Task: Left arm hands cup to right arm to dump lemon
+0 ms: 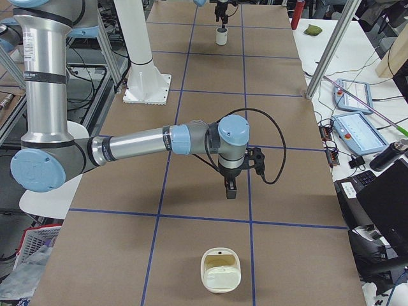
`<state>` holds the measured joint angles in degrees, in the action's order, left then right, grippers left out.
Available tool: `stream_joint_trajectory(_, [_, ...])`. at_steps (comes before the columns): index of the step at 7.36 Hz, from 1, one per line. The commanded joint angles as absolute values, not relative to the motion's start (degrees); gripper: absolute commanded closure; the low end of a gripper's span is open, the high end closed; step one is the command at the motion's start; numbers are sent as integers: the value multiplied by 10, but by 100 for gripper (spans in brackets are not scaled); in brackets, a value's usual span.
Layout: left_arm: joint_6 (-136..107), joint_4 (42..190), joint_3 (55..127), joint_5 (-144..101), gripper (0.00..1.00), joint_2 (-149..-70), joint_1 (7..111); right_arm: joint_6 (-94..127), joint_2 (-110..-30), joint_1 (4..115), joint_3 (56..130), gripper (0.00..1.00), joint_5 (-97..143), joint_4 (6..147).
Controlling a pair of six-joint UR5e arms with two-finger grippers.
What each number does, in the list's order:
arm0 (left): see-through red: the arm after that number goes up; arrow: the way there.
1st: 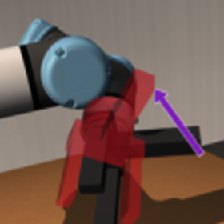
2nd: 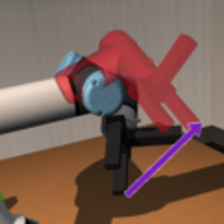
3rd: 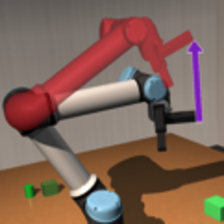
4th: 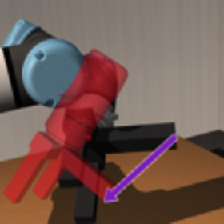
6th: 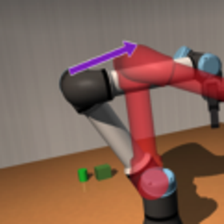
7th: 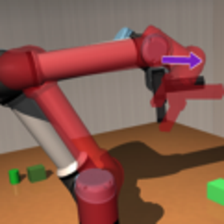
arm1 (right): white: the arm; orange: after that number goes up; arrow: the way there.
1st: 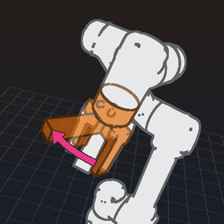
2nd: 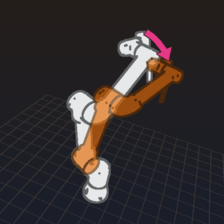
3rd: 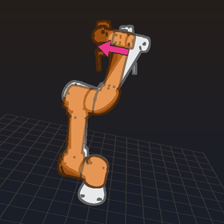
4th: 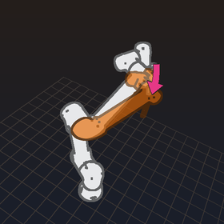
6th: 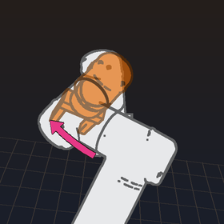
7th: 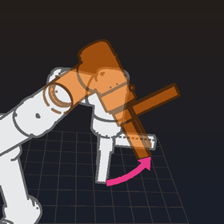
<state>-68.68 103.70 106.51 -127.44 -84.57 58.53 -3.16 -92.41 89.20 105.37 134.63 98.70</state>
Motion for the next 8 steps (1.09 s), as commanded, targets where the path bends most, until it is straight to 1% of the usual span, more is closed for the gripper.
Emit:
stream_joint_trajectory(1, [-689,1037,1058,-1278,7,-846,577,-32,-924,892,1053,0,1346,987])
stream_joint_trajectory(3, [-689,1041,1052,-1279,15,-849,574,-32,-924,892,1053,0,1346,987])
stream_joint_trajectory(6, [-689,1076,1021,-1281,18,-853,571,-32,-924,892,1054,0,1346,987])
stream_joint_trajectory(8, [-704,1090,1017,-1281,31,-855,571,-32,-924,892,1054,0,1346,987])
